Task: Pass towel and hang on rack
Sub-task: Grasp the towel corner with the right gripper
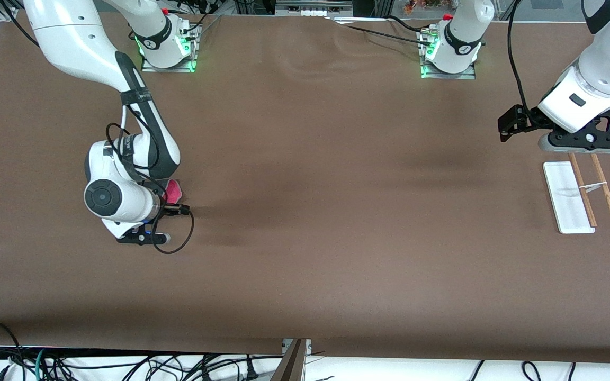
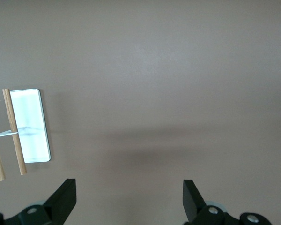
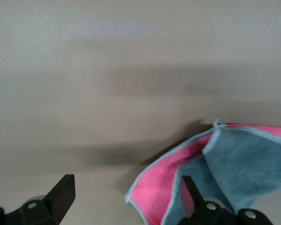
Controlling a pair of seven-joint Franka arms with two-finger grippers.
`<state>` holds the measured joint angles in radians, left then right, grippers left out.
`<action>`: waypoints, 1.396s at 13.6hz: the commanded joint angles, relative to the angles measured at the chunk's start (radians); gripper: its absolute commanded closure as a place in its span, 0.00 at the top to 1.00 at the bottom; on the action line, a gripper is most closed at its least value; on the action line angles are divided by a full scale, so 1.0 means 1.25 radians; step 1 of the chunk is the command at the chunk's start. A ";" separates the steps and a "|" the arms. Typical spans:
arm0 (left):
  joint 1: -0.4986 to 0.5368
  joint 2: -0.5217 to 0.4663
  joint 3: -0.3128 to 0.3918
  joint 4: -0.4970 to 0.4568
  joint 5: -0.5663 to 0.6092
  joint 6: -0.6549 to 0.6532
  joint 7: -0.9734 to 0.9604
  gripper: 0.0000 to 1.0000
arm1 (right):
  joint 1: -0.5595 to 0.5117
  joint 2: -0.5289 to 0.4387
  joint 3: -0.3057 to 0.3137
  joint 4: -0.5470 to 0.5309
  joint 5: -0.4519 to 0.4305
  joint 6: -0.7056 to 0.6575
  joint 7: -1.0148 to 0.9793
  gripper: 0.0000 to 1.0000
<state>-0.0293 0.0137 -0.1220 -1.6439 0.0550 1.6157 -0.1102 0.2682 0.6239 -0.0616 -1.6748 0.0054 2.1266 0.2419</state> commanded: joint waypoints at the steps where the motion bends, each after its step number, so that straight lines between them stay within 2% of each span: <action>1: 0.000 -0.001 0.001 0.014 -0.007 -0.016 -0.006 1.00 | 0.003 -0.021 0.014 -0.076 0.008 0.066 0.047 1.00; 6: 0.000 -0.001 0.001 0.014 -0.007 -0.016 -0.006 1.00 | 0.019 -0.022 0.017 -0.128 0.005 0.098 0.047 1.00; 7: 0.000 -0.001 0.001 0.014 -0.007 -0.016 -0.006 1.00 | 0.017 -0.025 0.017 -0.128 0.005 0.092 0.046 0.91; 8: 0.000 -0.001 0.001 0.014 -0.007 -0.016 -0.006 1.00 | 0.017 -0.027 0.017 -0.129 0.005 0.087 0.040 0.71; 9: 0.000 -0.001 0.001 0.014 -0.007 -0.016 -0.006 1.00 | 0.016 -0.028 0.017 -0.129 0.005 0.072 0.040 0.57; 12: 0.000 -0.001 0.001 0.014 -0.007 -0.016 -0.006 1.00 | 0.009 -0.038 0.014 -0.128 0.005 0.044 0.035 0.30; 14: 0.000 -0.001 0.001 0.014 -0.007 -0.017 -0.006 1.00 | 0.008 -0.038 0.009 -0.128 0.005 0.026 0.036 0.05; 15: 0.000 -0.001 0.001 0.014 -0.007 -0.017 -0.006 1.00 | 0.006 -0.038 0.009 -0.128 0.005 0.017 0.036 0.00; 19: -0.001 -0.002 -0.001 0.014 -0.007 -0.020 -0.008 1.00 | -0.005 -0.038 0.009 -0.129 0.005 0.009 0.036 0.00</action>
<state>-0.0293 0.0137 -0.1220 -1.6439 0.0550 1.6113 -0.1102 0.2718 0.6070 -0.0550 -1.8053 0.0055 2.1469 0.2878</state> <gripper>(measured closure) 0.000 0.987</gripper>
